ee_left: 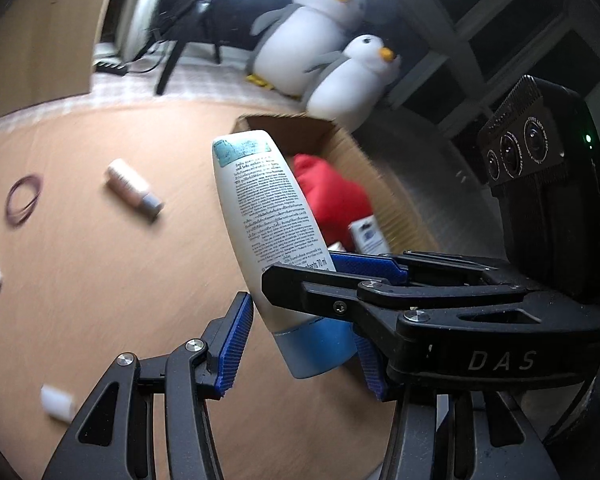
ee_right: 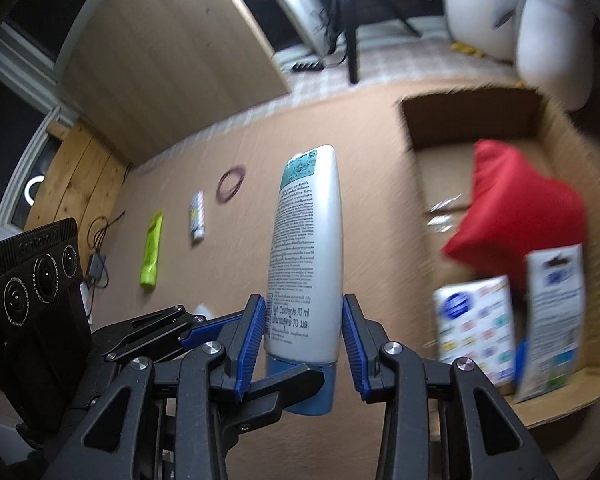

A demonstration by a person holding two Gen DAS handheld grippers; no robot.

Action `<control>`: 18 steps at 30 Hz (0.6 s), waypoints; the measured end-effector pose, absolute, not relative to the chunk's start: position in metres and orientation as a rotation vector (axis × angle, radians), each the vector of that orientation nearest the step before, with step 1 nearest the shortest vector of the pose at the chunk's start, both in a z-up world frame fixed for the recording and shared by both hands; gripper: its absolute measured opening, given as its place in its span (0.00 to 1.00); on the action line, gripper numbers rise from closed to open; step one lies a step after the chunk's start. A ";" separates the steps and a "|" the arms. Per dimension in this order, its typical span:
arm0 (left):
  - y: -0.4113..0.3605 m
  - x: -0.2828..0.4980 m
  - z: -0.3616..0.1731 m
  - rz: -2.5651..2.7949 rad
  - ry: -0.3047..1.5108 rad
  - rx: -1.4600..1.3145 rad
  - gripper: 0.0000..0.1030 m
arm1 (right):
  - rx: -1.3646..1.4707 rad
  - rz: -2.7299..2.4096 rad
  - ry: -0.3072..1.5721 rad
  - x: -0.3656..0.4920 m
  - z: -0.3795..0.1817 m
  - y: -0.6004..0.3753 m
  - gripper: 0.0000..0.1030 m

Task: Organize objects
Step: 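Carry the lotion tube upright with the right tool into the box and release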

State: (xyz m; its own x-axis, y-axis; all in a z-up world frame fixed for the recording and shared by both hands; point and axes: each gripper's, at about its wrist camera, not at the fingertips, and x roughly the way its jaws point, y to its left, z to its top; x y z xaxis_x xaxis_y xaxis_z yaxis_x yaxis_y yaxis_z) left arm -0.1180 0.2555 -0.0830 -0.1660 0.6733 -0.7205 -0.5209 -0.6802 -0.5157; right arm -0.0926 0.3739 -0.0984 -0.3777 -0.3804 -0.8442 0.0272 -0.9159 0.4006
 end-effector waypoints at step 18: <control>0.340 -0.152 -0.098 1.872 -0.174 -1.301 0.51 | 1.629 -2.473 -0.473 -0.114 -0.098 0.452 0.34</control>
